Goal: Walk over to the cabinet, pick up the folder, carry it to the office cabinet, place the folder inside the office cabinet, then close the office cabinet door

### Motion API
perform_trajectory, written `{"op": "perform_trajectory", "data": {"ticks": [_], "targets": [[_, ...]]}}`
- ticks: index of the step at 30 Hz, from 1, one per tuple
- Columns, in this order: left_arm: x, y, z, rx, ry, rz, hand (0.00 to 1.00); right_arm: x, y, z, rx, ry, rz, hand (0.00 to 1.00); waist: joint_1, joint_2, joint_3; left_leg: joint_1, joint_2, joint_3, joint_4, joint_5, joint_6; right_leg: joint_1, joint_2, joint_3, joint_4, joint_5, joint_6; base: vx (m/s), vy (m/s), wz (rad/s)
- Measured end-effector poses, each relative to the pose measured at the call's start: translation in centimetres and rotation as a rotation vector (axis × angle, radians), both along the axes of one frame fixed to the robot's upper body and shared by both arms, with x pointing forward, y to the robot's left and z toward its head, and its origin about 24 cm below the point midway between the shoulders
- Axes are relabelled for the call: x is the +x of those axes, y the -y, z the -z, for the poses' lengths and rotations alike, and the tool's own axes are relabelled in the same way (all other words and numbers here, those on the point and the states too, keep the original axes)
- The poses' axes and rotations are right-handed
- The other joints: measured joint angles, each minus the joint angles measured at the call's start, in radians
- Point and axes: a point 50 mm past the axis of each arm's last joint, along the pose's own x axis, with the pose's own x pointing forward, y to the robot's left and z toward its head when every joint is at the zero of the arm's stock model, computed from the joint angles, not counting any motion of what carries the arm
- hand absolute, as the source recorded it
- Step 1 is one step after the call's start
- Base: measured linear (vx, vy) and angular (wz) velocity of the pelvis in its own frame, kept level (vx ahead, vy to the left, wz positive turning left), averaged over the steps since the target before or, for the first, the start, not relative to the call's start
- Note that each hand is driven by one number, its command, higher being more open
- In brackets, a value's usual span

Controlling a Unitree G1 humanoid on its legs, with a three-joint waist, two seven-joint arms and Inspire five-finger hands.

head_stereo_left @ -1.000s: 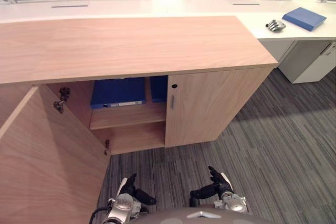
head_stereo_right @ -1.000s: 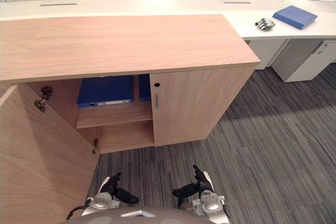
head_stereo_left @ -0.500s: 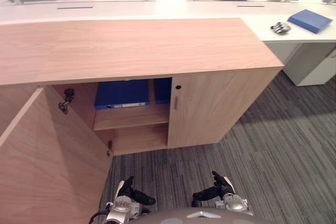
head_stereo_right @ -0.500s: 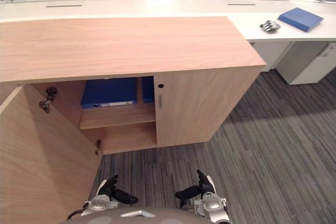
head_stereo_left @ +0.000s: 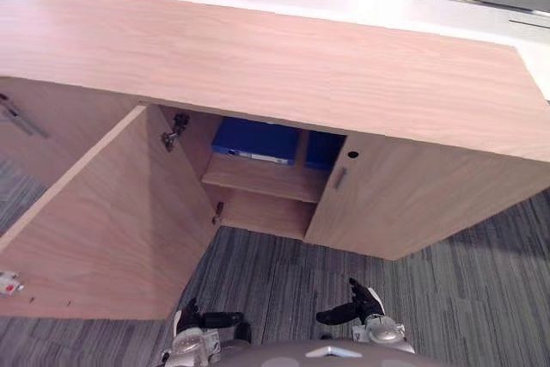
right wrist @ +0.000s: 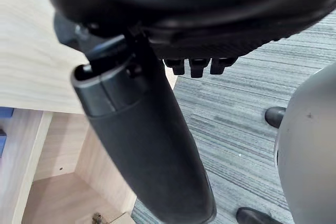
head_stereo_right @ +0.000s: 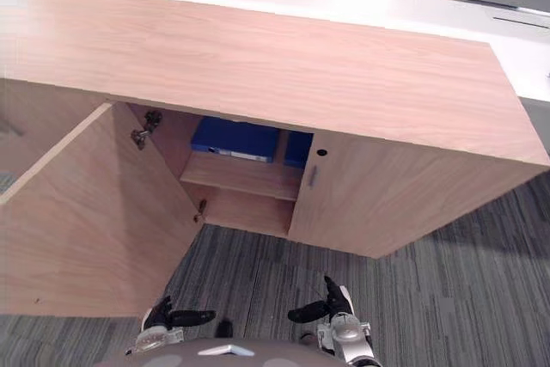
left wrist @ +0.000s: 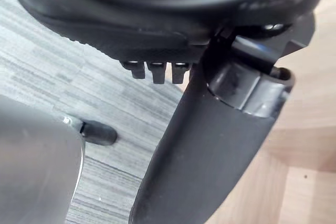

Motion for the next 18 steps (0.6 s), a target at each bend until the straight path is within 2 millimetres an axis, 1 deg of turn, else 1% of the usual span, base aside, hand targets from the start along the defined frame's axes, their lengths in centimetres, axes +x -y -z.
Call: {"op": "perform_trajectory", "data": {"ticks": [1,3,5,7,9,10,12,13,15,16,17,18], "targets": [[0.1,-0.1,0.0,0.003,0.004,-0.011,1.0,0.0,0.0,0.0,-0.001,0.002,0.005,1.0,-0.001,-0.003,0.001,-0.006,-0.003,-0.016,0.0,0.005,-0.001,0.002,-0.003,-0.012,0.0,-0.004,0.002,-0.03,-0.032,0.78],[0.4,-0.4,-0.3,0.011,0.03,-0.058,1.0,0.1,0.1,-0.2,0.001,0.016,0.039,1.0,-0.001,-0.008,0.011,-0.037,-0.012,-0.079,0.0,0.029,-0.006,0.005,-0.006,-0.049,0.0,-0.021,0.005,-0.05,-0.05,0.81],[0.5,-0.8,-0.5,0.012,0.049,-0.113,1.0,0.1,0.2,-0.2,-0.004,0.017,0.048,1.0,-0.001,-0.008,0.018,-0.046,-0.015,-0.116,0.0,0.043,-0.013,0.016,-0.006,-0.071,0.001,-0.034,0.009,-0.05,-0.056,0.69],[0.2,-1.3,-0.8,0.022,0.074,-0.187,1.0,0.1,0.4,-0.2,-0.007,0.019,0.066,1.0,0.004,0.001,0.027,-0.035,-0.014,-0.141,0.0,0.049,-0.015,0.034,-0.004,-0.09,0.016,-0.055,0.009,-0.07,-0.073,0.43],[-0.6,-1.8,-0.9,0.04,0.077,-0.258,1.0,-0.1,1.0,-0.4,-0.013,0.039,0.123,1.0,0.019,0.019,0.03,-0.021,-0.013,-0.151,-0.001,0.052,-0.016,0.037,-0.004,-0.086,0.042,-0.081,0.021,-0.07,-0.061,0.14],[-0.7,-2.0,-1.0,0.046,0.083,-0.278,1.0,-0.2,1.1,-0.4,-0.012,0.04,0.136,1.0,0.02,0.021,0.03,-0.022,-0.013,-0.155,-0.002,0.054,-0.016,0.037,-0.002,-0.085,0.046,-0.086,0.023,-0.05,-0.061,0.22],[-0.7,-3.0,-1.8,0.083,0.123,-0.338,1.0,-0.6,1.3,-0.3,-0.011,0.034,0.174,1.0,0.022,0.022,0.03,-0.024,-0.011,-0.163,-0.005,0.057,-0.018,0.041,0.005,-0.079,0.055,-0.099,0.024,-0.01,-0.063,0.21],[-0.4,-4.0,-2.6,0.121,0.167,-0.377,1.0,-1.0,1.3,-0.2,-0.014,0.026,0.185,1.0,0.025,0.017,0.03,-0.025,-0.011,-0.164,-0.006,0.057,-0.018,0.049,0.007,-0.078,0.054,-0.102,0.024,0.01,-0.051,0.13],[0.3,-4.8,-3.6,0.156,0.222,-0.408,1.0,-1.1,1.3,-0.2,-0.015,0.026,0.195,1.0,0.029,0.015,0.029,-0.025,-0.012,-0.164,-0.006,0.057,-0.019,0.053,0.008,-0.079,0.052,-0.102,0.022,0.03,-0.036,0.09],[1.1,-5.2,-4.4,0.181,0.272,-0.414,1.0,-1.0,1.3,-0.3,-0.019,0.032,0.197,1.0,0.03,0.015,0.028,-0.026,-0.013,-0.164,-0.006,0.058,-0.019,0.056,0.007,-0.081,0.052,-0.098,0.017,0.04,-0.027,0.08],[1.5,-5.4,-4.8,0.193,0.299,-0.415,1.0,-0.9,1.3,-0.3,-0.02,0.034,0.197,1.0,0.032,0.015,0.028,-0.026,-0.014,-0.164,-0.006,0.058,-0.02,0.057,0.007,-0.082,0.052,-0.096,0.02,0.04,-0.023,0.1],[2.2,-5.7,-5.7,0.212,0.35,-0.417,1.0,-0.8,1.2,-0.4,-0.017,0.038,0.198,1.0,0.034,0.015,0.028,-0.025,-0.016,-0.164,-0.006,0.058,-0.02,0.062,0.006,-0.085,0.051,-0.093,0.02,0.02,-0.018,0.1]]}}
